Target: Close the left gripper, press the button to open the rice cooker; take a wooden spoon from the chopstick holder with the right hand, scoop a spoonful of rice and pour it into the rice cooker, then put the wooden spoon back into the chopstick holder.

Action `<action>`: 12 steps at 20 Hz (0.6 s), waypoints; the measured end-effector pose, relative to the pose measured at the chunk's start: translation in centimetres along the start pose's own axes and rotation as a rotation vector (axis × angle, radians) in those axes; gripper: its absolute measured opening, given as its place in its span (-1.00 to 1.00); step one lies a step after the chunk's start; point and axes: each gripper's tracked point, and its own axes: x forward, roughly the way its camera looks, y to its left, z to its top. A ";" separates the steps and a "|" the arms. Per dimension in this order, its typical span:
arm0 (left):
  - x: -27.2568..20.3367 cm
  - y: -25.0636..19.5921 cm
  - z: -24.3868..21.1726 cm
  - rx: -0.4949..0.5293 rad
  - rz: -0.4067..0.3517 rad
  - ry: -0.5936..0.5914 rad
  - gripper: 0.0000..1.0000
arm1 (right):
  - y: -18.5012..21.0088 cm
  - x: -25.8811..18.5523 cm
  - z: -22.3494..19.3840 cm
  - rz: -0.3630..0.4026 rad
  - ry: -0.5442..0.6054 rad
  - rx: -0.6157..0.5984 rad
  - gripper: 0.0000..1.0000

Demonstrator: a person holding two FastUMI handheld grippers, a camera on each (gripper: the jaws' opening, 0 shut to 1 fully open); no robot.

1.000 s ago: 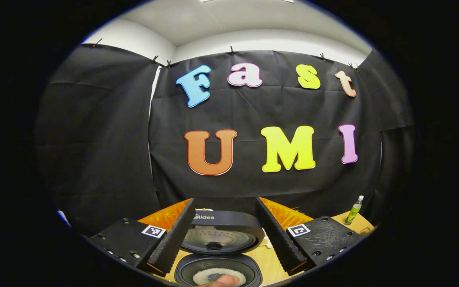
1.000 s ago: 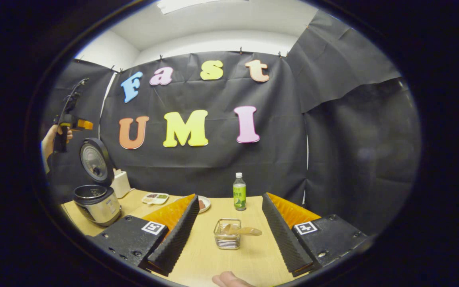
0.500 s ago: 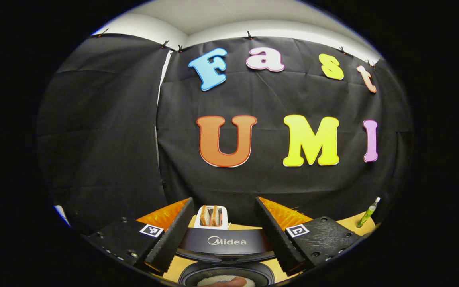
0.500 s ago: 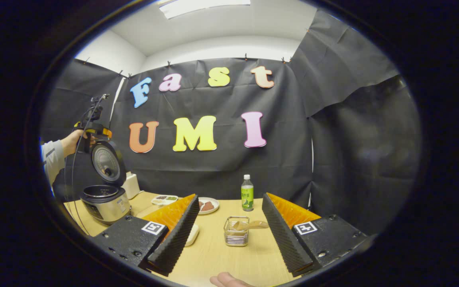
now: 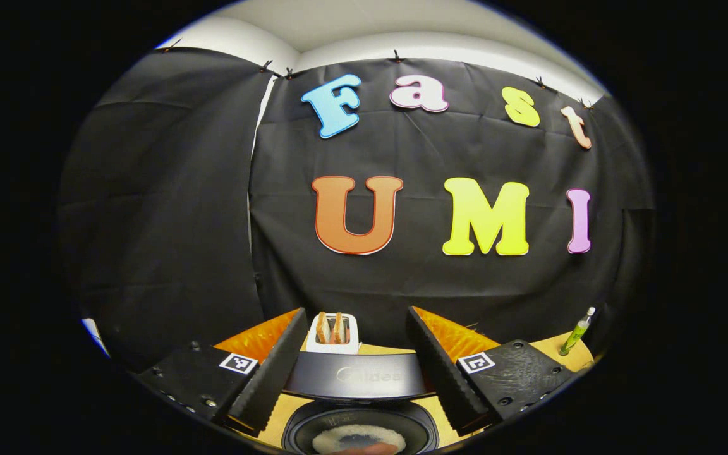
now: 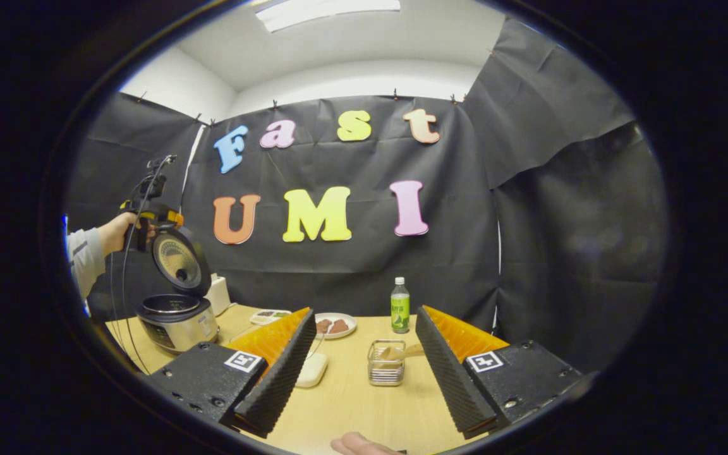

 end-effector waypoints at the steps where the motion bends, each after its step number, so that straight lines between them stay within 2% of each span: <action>1: -0.8 0.0 -0.5 0.000 -0.001 0.004 0.99 | 0.0 -0.5 0.1 -0.005 -0.003 0.004 1.00; 6: -5.1 -0.2 -3.5 0.009 -0.023 0.011 0.99 | 0.4 -3.3 0.4 -0.007 -0.017 0.001 1.00; 12: -9.5 -0.1 -10.3 0.017 -0.043 0.060 0.99 | 1.0 -5.9 1.3 0.000 -0.044 0.007 1.00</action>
